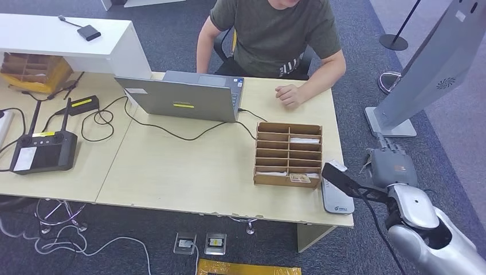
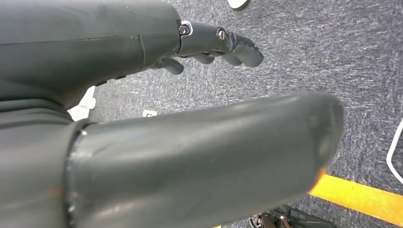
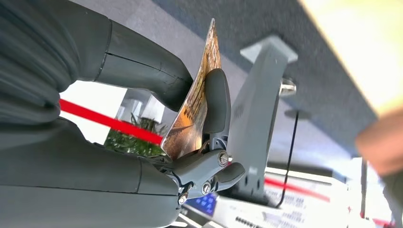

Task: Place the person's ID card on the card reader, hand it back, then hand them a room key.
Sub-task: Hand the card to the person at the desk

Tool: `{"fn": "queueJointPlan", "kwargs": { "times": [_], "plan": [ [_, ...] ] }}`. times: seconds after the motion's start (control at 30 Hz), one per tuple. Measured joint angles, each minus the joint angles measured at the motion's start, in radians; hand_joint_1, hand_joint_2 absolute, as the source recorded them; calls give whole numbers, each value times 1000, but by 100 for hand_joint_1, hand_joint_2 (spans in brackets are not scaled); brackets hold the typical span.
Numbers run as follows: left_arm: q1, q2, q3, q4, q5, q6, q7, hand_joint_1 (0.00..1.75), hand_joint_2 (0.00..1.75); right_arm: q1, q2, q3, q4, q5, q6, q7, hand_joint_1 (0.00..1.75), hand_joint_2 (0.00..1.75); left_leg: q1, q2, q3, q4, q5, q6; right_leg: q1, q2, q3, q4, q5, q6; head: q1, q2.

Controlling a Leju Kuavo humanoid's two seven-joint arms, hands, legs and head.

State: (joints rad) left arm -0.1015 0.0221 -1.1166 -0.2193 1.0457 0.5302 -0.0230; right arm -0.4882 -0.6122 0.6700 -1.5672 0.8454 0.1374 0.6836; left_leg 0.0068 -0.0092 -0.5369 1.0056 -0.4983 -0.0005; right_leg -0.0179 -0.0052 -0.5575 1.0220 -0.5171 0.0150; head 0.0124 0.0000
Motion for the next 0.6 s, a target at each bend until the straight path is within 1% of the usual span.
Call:
{"fn": "queueJointPlan", "kwargs": {
  "times": [0.13,0.33,0.5,0.6],
  "plan": [
    [0,0,-2,0,0,-1,-4,0,0,9,-16,-79,-64,20,4,0,175,175,0,0,0,0,0,0,0,0,0,0,0,0,0,0],
    [-1,0,-8,0,0,-2,-5,0,0,23,-27,-152,-122,47,12,0,175,175,0,0,0,0,0,0,0,0,0,0,0,0,0,0],
    [-1,0,-17,0,-6,-7,-5,0,0,8,-43,-208,-185,75,121,0,175,175,0,0,0,0,0,0,0,0,0,0,0,0,0,0],
    [-2,0,-22,0,-8,-12,-5,0,0,-8,-47,-227,-219,86,156,0,175,175,0,0,0,0,0,0,0,0,0,0,0,0,0,0]
  ]
}}
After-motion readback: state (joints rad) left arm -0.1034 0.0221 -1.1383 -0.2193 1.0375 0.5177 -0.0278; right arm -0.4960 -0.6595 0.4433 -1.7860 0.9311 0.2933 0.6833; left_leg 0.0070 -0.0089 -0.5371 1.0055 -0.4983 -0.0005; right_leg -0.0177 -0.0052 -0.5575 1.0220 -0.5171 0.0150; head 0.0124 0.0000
